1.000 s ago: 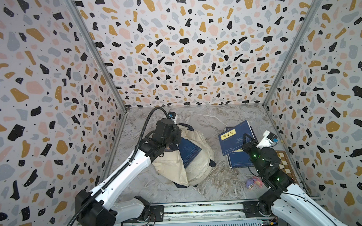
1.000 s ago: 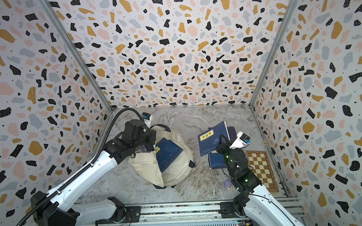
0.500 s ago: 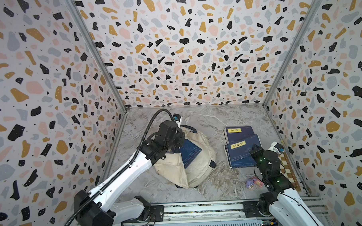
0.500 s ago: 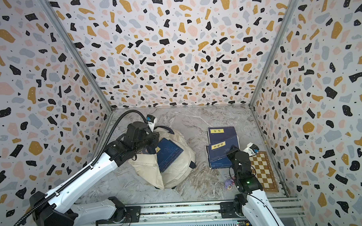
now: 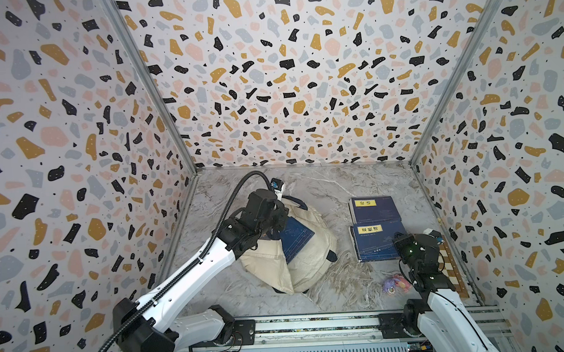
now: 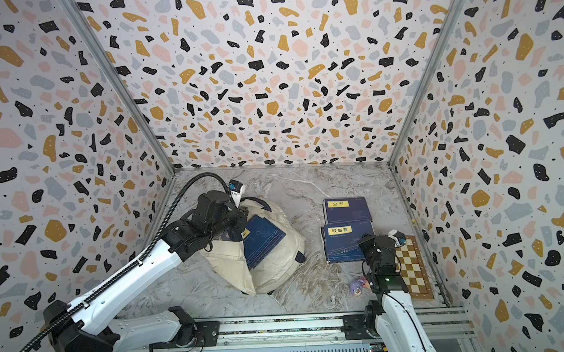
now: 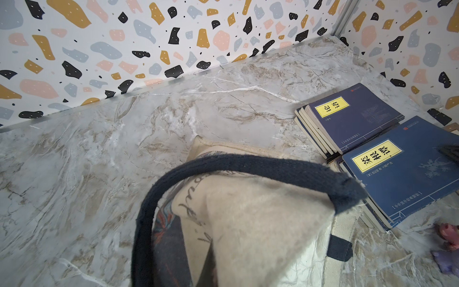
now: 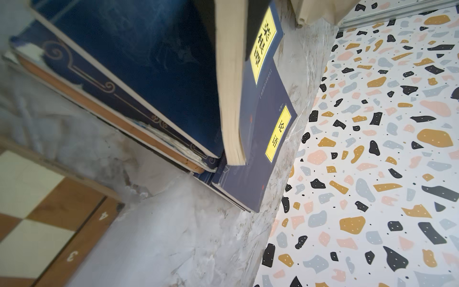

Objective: Take out the books from the canvas bag
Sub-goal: Place the book on the book.

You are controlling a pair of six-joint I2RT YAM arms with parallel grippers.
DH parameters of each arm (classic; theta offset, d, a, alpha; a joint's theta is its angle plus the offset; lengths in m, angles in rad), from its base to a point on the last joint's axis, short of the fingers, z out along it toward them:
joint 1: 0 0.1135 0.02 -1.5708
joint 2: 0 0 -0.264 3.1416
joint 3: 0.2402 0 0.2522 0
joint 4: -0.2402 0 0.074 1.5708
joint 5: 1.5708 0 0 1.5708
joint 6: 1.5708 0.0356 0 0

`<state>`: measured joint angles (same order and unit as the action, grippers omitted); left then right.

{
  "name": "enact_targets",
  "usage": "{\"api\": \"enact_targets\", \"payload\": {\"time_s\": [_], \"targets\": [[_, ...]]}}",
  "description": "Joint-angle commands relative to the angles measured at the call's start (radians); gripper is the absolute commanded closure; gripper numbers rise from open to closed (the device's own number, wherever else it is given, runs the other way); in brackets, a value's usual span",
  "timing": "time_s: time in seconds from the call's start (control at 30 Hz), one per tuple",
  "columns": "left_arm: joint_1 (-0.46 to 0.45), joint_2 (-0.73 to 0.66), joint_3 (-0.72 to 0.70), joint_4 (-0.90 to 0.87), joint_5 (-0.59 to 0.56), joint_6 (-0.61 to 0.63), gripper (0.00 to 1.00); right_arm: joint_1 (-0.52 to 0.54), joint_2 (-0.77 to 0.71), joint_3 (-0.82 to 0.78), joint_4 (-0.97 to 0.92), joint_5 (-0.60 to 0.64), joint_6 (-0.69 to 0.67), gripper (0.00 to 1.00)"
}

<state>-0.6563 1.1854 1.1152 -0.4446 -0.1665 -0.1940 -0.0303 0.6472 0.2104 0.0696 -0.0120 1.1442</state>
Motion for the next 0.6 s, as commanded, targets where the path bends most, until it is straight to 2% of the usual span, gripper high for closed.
{"api": "enact_targets", "payload": {"time_s": [0.0,0.07,0.2,0.27,0.47,0.57], "targets": [[-0.003,-0.021,-0.003,0.026,-0.015,0.016,1.00,-0.023,0.000,0.004,-0.049,-0.023,-0.006,0.92],[-0.005,-0.021,-0.002,0.024,-0.015,0.016,1.00,-0.034,0.006,0.006,-0.052,-0.030,-0.012,0.83],[-0.005,-0.020,0.000,0.020,-0.019,0.016,1.00,-0.048,0.021,0.019,-0.066,-0.054,-0.032,0.58],[-0.005,-0.019,0.000,0.020,-0.020,0.018,1.00,-0.051,0.024,0.030,-0.079,-0.055,-0.041,0.49],[-0.006,-0.018,0.001,0.018,-0.019,0.021,1.00,-0.054,0.039,0.100,-0.191,-0.033,-0.064,0.25],[-0.006,-0.017,0.003,0.016,-0.022,0.021,1.00,-0.054,0.073,0.160,-0.301,0.002,-0.059,0.19]]}}
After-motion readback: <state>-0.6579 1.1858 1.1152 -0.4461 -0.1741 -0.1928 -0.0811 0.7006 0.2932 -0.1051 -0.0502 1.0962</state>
